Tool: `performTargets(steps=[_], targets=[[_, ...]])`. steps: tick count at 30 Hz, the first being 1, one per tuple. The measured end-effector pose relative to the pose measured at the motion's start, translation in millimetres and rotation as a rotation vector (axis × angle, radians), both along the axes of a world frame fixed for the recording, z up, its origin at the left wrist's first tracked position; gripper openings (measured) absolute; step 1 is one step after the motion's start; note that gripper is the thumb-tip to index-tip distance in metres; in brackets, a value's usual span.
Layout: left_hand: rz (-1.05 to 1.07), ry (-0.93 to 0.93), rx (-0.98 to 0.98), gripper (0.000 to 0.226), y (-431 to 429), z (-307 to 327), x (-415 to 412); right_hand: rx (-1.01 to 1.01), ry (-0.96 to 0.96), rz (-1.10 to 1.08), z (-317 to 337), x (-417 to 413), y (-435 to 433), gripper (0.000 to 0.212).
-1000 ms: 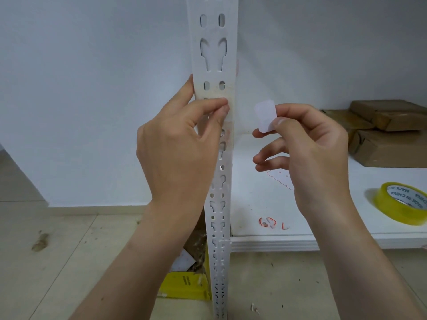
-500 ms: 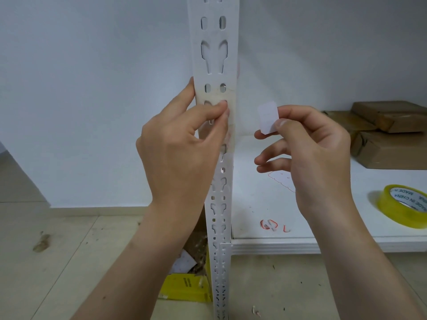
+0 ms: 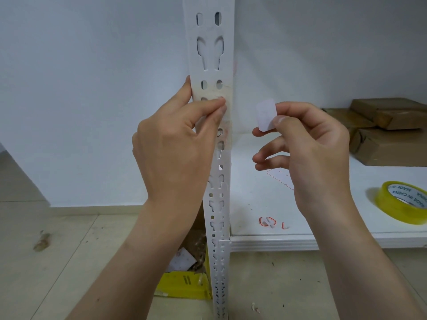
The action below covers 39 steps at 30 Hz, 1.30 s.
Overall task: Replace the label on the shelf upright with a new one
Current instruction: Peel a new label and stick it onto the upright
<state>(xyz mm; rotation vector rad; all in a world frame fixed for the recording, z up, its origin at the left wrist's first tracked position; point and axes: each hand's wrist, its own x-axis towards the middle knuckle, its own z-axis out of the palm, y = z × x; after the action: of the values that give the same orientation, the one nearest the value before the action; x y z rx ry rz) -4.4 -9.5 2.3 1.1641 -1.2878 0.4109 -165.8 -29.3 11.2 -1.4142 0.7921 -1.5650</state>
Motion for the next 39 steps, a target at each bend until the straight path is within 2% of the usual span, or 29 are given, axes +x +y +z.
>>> performTargets(steps=[9, 19, 39], targets=[[0.005, 0.027, 0.061, 0.017, 3, 1, 0, 0.001, 0.006, 0.002, 0, 3, 1, 0.025], [0.035, -0.102, -0.114, 0.016, -13, -14, 7, -0.012, -0.006, 0.002, 2, 2, 0, 0.03], [0.083, -0.123, -0.1, 0.021, -12, -16, 6, -0.009, -0.01, 0.01, 1, 1, 1, 0.026]])
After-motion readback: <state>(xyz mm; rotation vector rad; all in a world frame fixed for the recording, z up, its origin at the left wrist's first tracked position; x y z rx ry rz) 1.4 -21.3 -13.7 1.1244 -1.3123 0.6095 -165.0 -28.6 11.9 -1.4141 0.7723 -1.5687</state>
